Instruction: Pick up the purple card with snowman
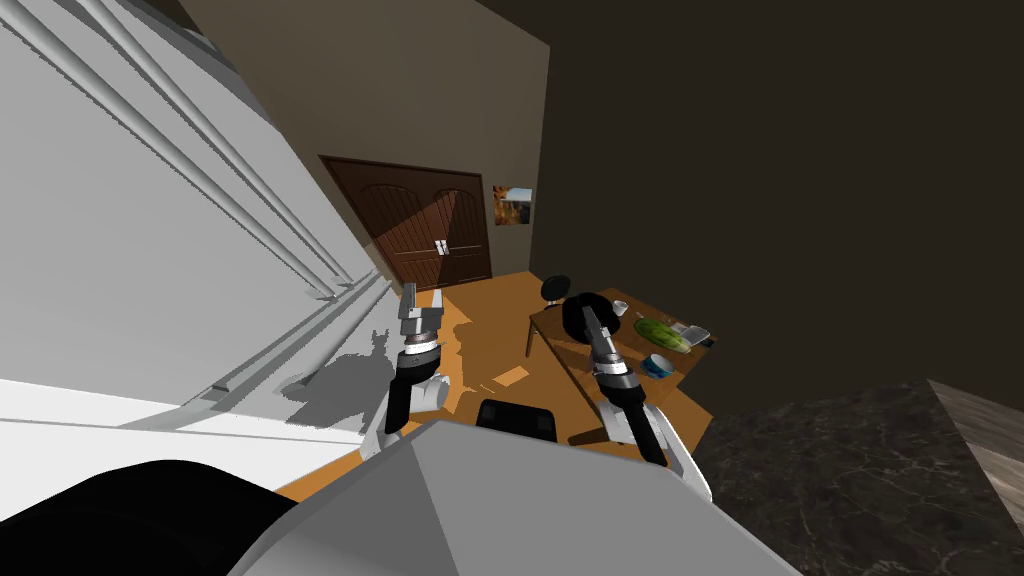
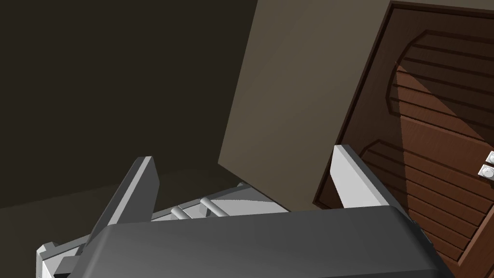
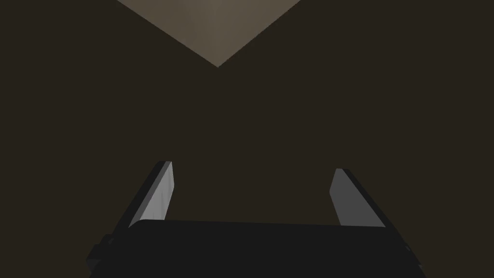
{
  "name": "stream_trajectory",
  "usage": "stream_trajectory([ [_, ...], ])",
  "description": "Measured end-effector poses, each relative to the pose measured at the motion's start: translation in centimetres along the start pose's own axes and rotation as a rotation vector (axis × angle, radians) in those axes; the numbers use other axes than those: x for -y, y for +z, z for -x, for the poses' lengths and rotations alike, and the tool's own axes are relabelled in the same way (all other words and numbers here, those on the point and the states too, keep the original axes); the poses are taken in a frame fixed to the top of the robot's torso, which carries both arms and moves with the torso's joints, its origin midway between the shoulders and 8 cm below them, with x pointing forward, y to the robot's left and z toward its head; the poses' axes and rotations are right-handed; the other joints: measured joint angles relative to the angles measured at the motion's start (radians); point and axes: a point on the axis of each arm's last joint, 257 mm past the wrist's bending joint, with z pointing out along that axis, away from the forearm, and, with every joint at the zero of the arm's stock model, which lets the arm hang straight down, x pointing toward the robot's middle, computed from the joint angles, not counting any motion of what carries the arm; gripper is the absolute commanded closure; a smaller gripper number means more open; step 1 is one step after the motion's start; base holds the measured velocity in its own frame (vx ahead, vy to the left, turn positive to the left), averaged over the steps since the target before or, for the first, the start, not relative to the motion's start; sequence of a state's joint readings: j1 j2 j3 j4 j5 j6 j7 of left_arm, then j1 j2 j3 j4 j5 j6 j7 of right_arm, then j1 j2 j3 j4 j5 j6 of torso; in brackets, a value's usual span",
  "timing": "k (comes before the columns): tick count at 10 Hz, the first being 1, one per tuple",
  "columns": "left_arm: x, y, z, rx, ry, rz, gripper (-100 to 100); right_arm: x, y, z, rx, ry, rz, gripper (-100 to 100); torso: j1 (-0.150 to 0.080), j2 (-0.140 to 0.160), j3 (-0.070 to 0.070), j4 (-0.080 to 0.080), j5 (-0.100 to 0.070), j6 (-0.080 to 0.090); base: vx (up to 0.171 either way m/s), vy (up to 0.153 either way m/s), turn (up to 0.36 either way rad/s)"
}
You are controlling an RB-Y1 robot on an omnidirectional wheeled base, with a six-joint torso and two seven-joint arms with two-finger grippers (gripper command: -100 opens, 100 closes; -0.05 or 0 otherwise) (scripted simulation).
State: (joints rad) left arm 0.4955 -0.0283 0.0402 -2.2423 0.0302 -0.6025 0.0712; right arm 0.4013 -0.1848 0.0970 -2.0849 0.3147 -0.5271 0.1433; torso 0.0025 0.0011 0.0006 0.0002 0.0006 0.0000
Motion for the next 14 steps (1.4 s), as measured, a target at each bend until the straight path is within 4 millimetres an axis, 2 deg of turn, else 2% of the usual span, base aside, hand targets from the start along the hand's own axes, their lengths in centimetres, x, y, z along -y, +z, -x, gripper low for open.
stream_trajectory([
  [4, 0.0, 0.0, 0.0, 0.0, 0.0, 0.0, 0, 1.3, 0.4, -5.2, -0.14, -0.14, 0.007, -100, -0.001, 0.0, 0.0, 0.0, 0.0, 0.0, -0.015, 0.018, -0.037],
  [6, 0.0, 0.0, 0.0, 0.0, 0.0, 0.0, 0, 2.0, 0.6, -8.8, -0.233, -0.237, 0.029, -100, -0.001, 0.0, 0.0, 0.0, 0.0, 0.0, -0.018, 0.019, -0.042],
  [7, 0.0, 0.0, 0.0, 0.0, 0.0, 0.0, 0, 2.4, 0.4, -9.6, -0.261, -0.273, 0.032, -100, -0.002, 0.0, 0.0, 0.0, 0.0, 0.0, -0.015, 0.012, -0.038],
  [11, 0.0, 0.0, 0.0, 0.0, 0.0, 0.0, 0, 3.7, -0.3, -15.1, -0.426, -0.464, 0.099, -100, -0.002, -0.001, 0.0, 0.0, 0.0, 0.0, -0.015, 0.008, -0.034],
  [14, 0.0, 0.0, 0.0, 0.0, 0.0, 0.0, 0, 4.8, -1.0, -17.6, -0.513, -0.583, 0.147, -100, -0.002, -0.001, 0.0, 0.0, -0.001, 0.0, -0.011, 0.002, -0.038],
])
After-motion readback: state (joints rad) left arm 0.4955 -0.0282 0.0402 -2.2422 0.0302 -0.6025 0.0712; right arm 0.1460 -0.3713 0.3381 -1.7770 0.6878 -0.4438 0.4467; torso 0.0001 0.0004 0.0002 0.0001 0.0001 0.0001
